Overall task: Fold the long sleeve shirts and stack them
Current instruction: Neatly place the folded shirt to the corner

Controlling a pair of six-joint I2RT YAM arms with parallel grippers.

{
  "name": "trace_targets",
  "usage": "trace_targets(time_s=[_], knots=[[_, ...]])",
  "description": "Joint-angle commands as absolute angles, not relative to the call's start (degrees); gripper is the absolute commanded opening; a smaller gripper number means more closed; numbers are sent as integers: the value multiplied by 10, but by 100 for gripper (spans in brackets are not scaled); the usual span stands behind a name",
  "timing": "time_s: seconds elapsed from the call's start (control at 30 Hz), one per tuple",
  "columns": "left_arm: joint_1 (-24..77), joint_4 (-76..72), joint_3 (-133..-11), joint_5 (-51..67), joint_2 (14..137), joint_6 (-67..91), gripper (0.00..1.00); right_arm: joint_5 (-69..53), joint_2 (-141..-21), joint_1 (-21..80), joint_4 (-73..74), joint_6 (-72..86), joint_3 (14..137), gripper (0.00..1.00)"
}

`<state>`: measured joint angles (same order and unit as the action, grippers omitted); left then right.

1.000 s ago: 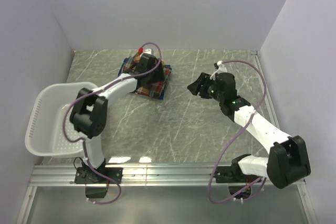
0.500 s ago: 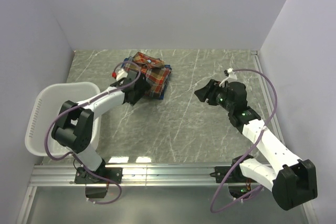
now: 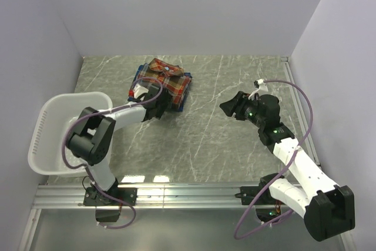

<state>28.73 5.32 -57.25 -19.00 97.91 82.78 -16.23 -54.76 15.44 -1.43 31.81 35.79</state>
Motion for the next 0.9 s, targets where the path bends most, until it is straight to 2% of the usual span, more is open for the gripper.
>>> trace_targets(time_s=[0.0,0.2,0.3,0.4,0.43,0.57,0.73,0.87], knots=[[297,18,-594,-204,1016,871,79,-171,-536,149,-34,308,347,66],[304,-12,-606,-200,1065,875,69,-171,-539,149,-34,301,346,66],[305,-1,-620,-201,1092,892,58,-171,-541,149,-33,301,346,66],[305,17,-640,-207,1118,905,44,-171,-544,149,-34,301,345,66],[304,20,-649,-206,1123,914,35,-171,-546,149,-34,301,345,66],[294,34,-673,-217,1145,929,17,-171,-551,149,-32,301,347,66],[248,52,-676,-231,1146,967,6,-170,-561,149,-25,297,352,66],[187,62,-660,-243,1131,990,2,-169,-570,149,-22,294,355,66]])
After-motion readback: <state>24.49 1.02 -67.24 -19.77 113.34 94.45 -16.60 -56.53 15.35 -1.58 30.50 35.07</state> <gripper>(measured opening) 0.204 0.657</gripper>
